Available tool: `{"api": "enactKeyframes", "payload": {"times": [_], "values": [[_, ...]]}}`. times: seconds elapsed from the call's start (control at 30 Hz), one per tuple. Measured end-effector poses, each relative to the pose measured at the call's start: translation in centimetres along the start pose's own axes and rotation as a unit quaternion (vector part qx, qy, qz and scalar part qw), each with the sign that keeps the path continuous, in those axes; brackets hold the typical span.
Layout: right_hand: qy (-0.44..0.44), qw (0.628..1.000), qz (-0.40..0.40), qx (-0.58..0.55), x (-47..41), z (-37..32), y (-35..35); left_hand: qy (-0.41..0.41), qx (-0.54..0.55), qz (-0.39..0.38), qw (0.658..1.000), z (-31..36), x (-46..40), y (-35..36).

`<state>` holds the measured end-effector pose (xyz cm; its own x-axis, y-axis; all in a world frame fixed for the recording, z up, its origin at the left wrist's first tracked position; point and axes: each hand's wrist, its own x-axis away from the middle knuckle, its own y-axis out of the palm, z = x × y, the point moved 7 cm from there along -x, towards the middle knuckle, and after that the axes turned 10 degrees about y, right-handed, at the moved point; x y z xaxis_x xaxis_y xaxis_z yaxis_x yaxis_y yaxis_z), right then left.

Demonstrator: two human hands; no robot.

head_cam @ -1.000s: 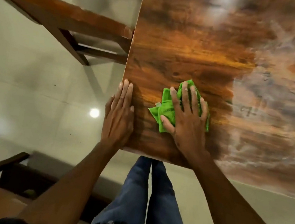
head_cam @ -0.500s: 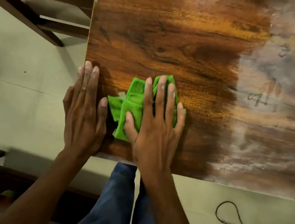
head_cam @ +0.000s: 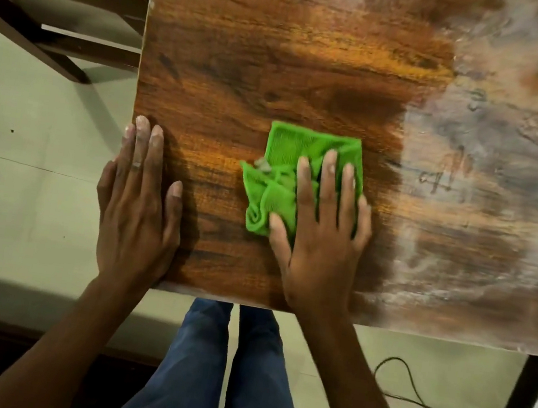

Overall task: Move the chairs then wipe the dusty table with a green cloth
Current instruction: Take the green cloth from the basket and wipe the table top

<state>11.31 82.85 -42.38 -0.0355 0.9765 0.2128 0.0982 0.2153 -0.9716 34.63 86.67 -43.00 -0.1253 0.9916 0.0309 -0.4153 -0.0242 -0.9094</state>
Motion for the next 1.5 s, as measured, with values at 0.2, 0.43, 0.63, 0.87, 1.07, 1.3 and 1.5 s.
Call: {"api": "enactKeyframes", "payload": {"times": [0.2,0.43,0.63,0.87,1.07,1.3,1.5], "values": [[0.072,0.997,-0.03,0.016,7.6,4.5,0.9,0.007,0.0,0.0,1.0,0.2,0.0,0.3],[0.109,0.993,0.042,0.0,-5.6,2.4,-0.5,0.012,-0.003,0.009,1.0,0.1,0.1,0.4],[0.057,0.992,0.109,-0.019,-16.7,5.6,-3.2,0.011,-0.028,0.004,1.0,-0.4,0.2,1.2],[0.032,0.999,0.007,-0.011,-4.2,9.9,-1.8,-0.023,0.016,0.039,0.999,7.1,-1.9,2.0],[0.049,0.997,-0.06,0.012,8.6,14.4,-0.5,0.119,0.001,0.06,0.991,19.5,-8.1,6.1],[0.066,0.998,-0.008,-0.017,0.8,13.3,-0.5,0.108,-0.039,0.049,0.992,19.1,-8.4,8.5],[0.043,0.996,0.056,-0.049,-12.8,13.3,-3.2,0.104,-0.061,0.036,0.992,19.1,-8.4,8.5]]}}
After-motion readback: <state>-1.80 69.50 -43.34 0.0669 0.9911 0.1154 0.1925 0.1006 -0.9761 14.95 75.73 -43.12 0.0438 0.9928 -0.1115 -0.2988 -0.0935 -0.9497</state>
